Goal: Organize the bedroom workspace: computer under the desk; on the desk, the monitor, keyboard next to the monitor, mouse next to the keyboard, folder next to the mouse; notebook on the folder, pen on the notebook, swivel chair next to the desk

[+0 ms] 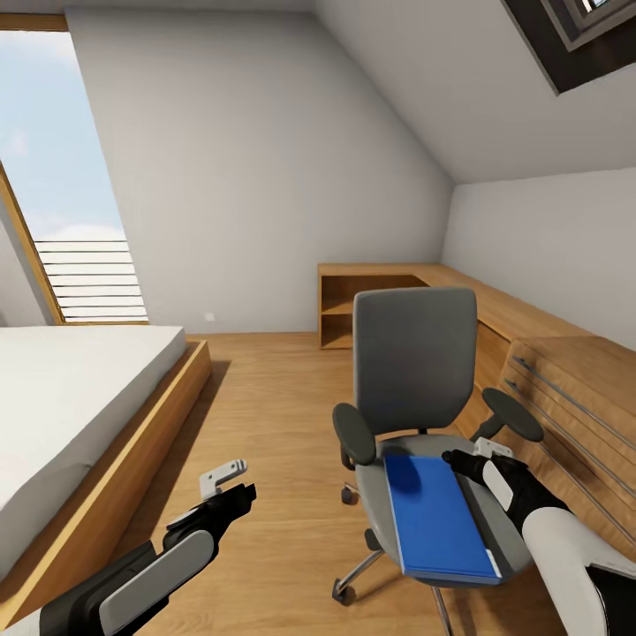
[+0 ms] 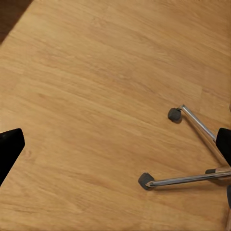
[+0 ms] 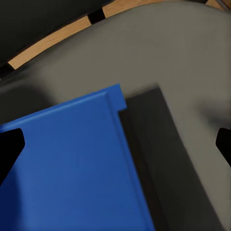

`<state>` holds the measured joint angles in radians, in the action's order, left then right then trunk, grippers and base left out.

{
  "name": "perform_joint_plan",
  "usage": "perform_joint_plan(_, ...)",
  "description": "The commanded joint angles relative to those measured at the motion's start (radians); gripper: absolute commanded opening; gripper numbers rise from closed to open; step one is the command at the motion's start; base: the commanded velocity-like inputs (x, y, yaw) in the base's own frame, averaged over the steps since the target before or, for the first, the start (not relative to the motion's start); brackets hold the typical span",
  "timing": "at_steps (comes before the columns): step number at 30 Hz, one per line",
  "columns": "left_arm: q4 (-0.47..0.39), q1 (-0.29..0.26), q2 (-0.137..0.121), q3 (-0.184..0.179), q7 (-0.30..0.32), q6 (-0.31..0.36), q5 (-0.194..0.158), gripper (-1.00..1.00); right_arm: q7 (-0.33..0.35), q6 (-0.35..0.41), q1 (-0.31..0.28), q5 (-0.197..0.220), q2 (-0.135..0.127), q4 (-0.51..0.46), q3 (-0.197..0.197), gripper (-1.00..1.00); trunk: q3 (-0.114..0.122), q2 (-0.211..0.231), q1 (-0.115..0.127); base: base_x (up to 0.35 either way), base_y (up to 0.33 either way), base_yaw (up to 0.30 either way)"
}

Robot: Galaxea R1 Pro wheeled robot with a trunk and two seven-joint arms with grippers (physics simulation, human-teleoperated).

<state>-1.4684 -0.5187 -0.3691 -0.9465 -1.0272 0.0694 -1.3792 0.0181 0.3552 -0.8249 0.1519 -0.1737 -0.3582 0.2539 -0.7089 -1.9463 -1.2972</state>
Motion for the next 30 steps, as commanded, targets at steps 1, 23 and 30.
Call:
perform_joint_plan(1, -0.001, -0.001, -0.001, -0.001, -0.005, 0.007, 0.000, 1.00, 0.002, 0.005, 0.000, 0.005, 0.001, -0.003, 0.005, 1.00, -0.001, -0.001, 0.000, 0.000, 0.000, 0.000)
perform_joint_plan(23, 0.007, -0.001, -0.001, -0.004, -0.005, 0.007, 0.001, 1.00, -0.004, 0.011, 0.000, 0.064, 0.005, -0.065, 0.011, 1.00, 0.001, -0.001, 0.000, 0.000, 0.000, 0.059)
perform_joint_plan(30, 0.020, -0.001, 0.007, -0.005, -0.006, 0.007, 0.003, 1.00, -0.004, 0.010, 0.000, 0.063, 0.005, -0.065, 0.011, 1.00, 0.002, -0.001, 0.000, 0.000, 0.000, 0.199)
